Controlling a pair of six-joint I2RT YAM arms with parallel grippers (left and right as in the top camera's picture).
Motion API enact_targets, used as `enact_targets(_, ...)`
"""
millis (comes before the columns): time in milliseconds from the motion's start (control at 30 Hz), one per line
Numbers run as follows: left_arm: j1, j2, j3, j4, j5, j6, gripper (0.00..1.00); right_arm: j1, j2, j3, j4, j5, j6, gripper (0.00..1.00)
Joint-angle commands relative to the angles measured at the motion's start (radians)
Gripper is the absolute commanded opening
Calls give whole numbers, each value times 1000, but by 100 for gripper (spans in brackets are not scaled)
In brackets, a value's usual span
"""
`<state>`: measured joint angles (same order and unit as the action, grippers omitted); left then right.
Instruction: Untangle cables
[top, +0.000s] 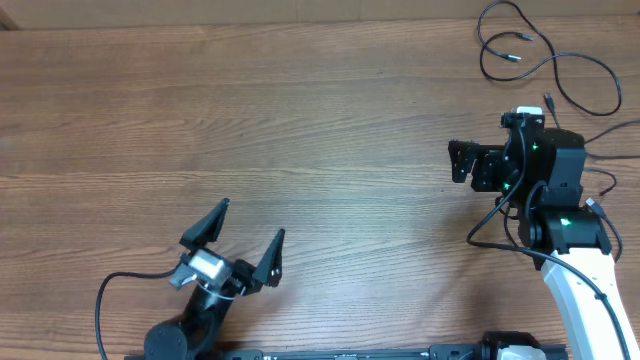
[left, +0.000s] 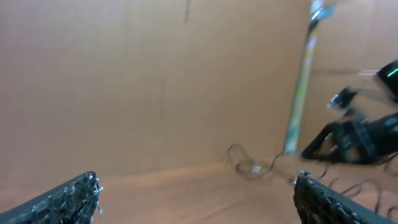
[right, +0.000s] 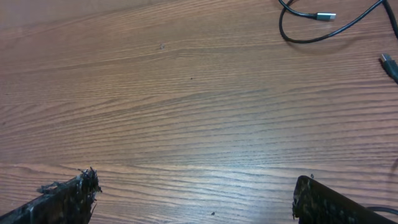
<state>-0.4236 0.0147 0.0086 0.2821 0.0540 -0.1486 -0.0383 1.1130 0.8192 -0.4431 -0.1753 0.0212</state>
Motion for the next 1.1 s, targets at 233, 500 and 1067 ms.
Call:
enact_targets(233,146,-12,-4,-359,-40,32,100,4,0,25,3,6,-7,100)
enact_targets(500,150,-12,-4,-359,-40,87,100,4,0,25,3,6,-7,100)
enact_targets(1067,149,-12,-4,-359,-42,127,100,4,0,25,3,6,-7,100)
